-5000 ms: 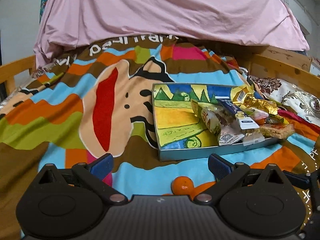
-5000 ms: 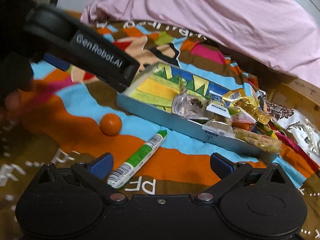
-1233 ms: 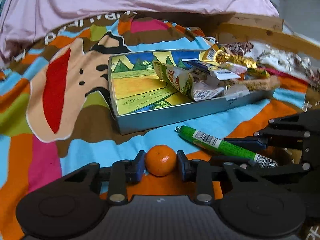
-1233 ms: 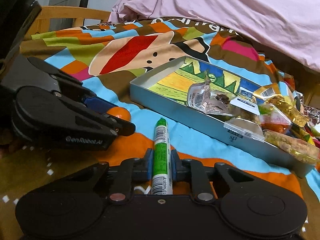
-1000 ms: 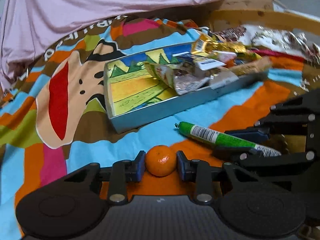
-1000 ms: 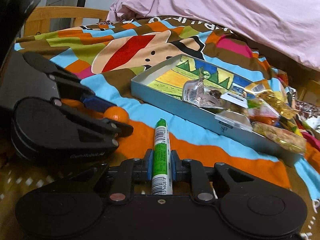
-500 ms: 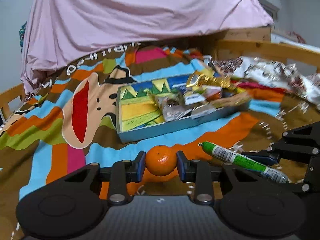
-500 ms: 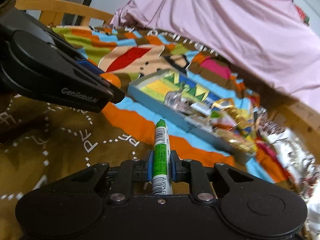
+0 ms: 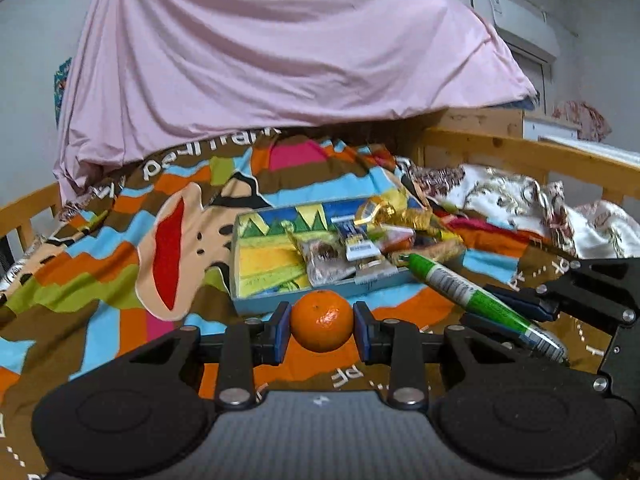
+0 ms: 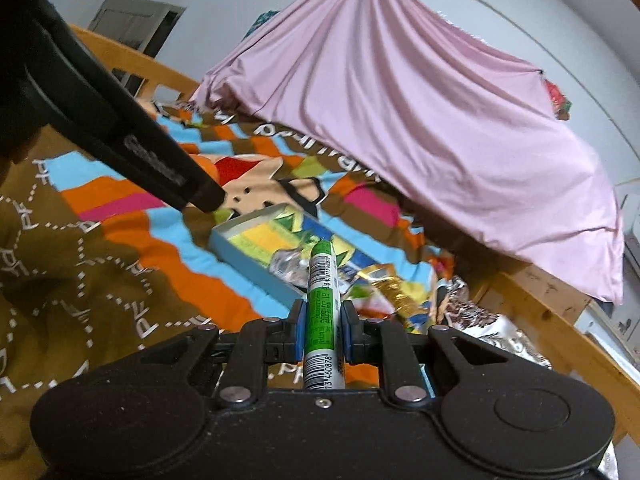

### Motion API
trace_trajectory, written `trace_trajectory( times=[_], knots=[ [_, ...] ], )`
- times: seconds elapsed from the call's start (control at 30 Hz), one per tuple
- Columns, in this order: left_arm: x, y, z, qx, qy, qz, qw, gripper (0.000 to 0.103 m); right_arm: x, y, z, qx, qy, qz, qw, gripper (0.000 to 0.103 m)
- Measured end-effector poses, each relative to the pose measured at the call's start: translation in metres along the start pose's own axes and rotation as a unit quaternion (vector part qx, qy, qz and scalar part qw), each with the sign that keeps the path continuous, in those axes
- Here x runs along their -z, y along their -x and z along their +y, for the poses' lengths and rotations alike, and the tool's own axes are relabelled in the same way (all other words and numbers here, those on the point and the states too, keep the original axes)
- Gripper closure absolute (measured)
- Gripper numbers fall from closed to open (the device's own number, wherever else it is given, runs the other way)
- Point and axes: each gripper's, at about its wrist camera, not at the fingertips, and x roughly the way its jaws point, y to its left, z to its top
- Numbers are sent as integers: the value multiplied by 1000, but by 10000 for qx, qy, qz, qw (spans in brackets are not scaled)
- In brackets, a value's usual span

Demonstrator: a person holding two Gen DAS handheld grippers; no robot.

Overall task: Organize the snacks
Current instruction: 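Lift the mandarin and green tube and carry them over the tray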

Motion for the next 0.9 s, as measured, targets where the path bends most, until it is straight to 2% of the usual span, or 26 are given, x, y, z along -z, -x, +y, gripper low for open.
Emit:
trace_trajectory(
  times=[0.2, 0.37, 0.5, 0.67, 0.9],
  knots=[
    [-13, 2, 5, -136, 151, -92, 9998, 68, -7, -1, -12, 25, -6, -239, 9997, 84],
    [-26, -15, 2, -138, -99, -10, 9999, 68, -16, -13, -25, 14, 46, -432, 9991, 84],
    [-41, -29, 0, -146, -146, -97, 9997, 68, -19, -28, -40, 93, 225, -626, 9977, 84],
    [-58, -52, 4, -212, -124, -148, 9996, 68, -19, -61, -64, 173, 204, -717, 9971, 84],
    [-73, -105, 17, -405, -127, -28, 9991, 68, -34, -131, -75, 55, -504, -828, 9953, 84]
  ],
)
